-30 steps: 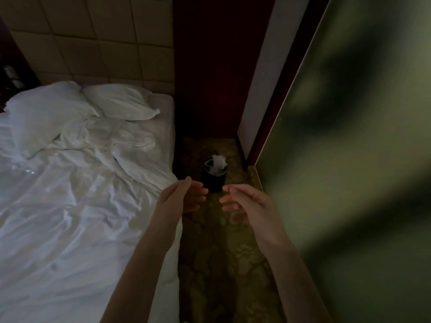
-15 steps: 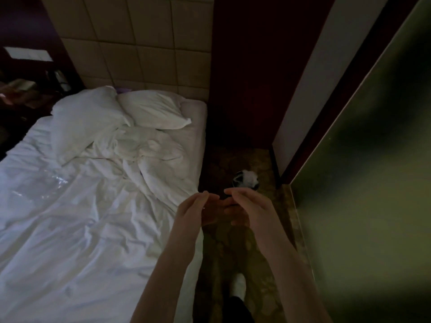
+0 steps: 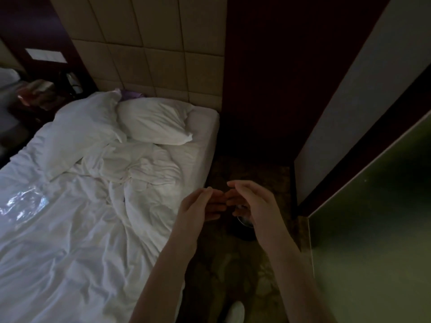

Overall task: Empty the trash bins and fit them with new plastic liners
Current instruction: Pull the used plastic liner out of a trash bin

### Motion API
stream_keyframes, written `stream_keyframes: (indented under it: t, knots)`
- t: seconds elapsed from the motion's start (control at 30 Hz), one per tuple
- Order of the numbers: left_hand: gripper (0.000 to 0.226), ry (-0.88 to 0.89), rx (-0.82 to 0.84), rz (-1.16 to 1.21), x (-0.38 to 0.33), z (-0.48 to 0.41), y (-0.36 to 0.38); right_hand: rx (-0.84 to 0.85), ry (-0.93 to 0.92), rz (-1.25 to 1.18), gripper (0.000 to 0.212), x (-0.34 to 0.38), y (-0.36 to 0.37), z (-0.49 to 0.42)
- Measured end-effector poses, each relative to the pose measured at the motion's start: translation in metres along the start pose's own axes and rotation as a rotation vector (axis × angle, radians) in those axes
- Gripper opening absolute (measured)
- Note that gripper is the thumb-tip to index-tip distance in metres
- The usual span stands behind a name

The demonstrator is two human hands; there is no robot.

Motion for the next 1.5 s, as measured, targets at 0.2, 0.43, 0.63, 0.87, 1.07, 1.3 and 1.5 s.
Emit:
stream_keyframes:
  t: [0.2, 0.43, 0.63, 0.87, 1.07, 1.3, 1.5]
  knots:
    - [0.033, 0.007, -0.006, -0.037, -0.017, -0.054, 0.055, -0.075, 0.033, -0.098, 0.021, 0.008, -0.056, -0.062]
    - [0.029, -0.007, 0.088, -0.051, -0.026, -0.116, 0.119, -0.176, 0.007, -0.151, 0.021, 0.027, -0.119, -0.103]
    - [0.03, 0.019, 0.269, -0.116, -0.037, -0.18, 0.182, -0.303, -0.062, -0.199, 0.02, 0.049, -0.171, -0.138]
    - [0.031, 0.003, 0.506, -0.232, -0.041, -0.293, 0.247, -0.546, -0.088, -0.281, 0.026, 0.047, -0.219, -0.221]
    - [0.03, -0.093, 0.716, -0.375, -0.029, -0.439, 0.307, -0.866, -0.019, -0.401, 0.03, 0.004, -0.237, -0.324]
    - [0.03, -0.226, 0.967, -0.602, 0.044, -0.527, 0.305, -1.153, 0.073, -0.573, 0.017, -0.084, -0.215, -0.366]
    - [0.028, -0.34, 0.972, -0.684, 0.174, -0.577, 0.255, -1.296, 0.194, -0.595, 0.019, -0.222, -0.175, -0.376]
Point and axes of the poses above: each hand's wrist, its own z-axis away from the middle knuckle, its own y-axis out of the palm, x = y × z, the point moved 5 cm from there along -z, towards the middle knuckle, and after that the axes turned 4 degrees about z, right-handed, at the moved point
